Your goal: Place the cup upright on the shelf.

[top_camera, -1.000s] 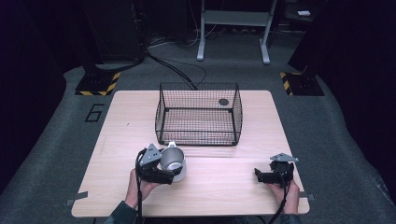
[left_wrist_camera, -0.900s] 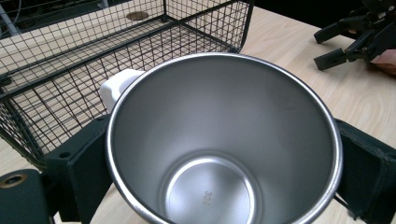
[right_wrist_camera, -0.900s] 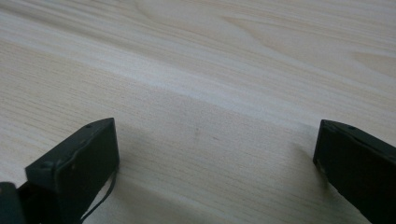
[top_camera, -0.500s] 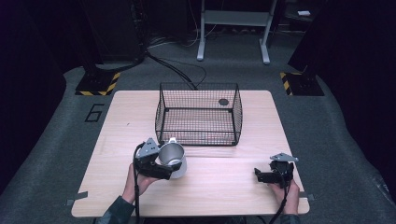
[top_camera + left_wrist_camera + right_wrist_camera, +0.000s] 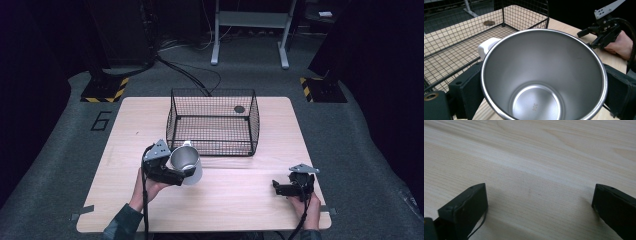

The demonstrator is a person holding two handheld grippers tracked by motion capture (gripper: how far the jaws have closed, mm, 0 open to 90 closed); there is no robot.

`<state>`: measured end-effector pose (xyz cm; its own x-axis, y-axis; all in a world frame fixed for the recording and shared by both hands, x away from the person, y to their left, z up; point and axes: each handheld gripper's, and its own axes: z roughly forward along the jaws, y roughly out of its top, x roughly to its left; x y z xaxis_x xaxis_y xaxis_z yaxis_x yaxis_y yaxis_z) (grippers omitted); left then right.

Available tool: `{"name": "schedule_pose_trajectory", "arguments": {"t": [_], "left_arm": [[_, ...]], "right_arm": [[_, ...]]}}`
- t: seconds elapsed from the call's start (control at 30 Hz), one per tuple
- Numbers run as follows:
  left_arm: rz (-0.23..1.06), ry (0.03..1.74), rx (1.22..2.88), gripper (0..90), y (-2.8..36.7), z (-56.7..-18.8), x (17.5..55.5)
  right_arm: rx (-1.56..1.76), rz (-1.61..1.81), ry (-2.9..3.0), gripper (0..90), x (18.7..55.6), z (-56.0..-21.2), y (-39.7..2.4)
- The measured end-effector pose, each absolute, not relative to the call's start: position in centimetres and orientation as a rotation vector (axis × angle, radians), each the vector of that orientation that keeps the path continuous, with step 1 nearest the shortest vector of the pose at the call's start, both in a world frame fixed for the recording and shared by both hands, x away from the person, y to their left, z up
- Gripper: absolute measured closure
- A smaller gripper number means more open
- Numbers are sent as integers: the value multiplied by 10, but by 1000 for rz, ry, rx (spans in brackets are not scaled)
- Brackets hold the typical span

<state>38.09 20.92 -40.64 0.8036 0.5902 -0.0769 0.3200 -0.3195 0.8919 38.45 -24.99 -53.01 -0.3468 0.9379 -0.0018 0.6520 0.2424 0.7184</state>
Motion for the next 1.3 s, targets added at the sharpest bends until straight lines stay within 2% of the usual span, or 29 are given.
{"name": "schedule_pose_trajectory", "arguments": {"t": [0.47,1.3], "left_arm": [[277,654,1925,69,203,-394,390],[300,582,1913,69,188,-353,418]], "right_arm": [[1453,882,2085,0,385,-530,-250],[1451,879,2088,0,385,-530,-250]]}}
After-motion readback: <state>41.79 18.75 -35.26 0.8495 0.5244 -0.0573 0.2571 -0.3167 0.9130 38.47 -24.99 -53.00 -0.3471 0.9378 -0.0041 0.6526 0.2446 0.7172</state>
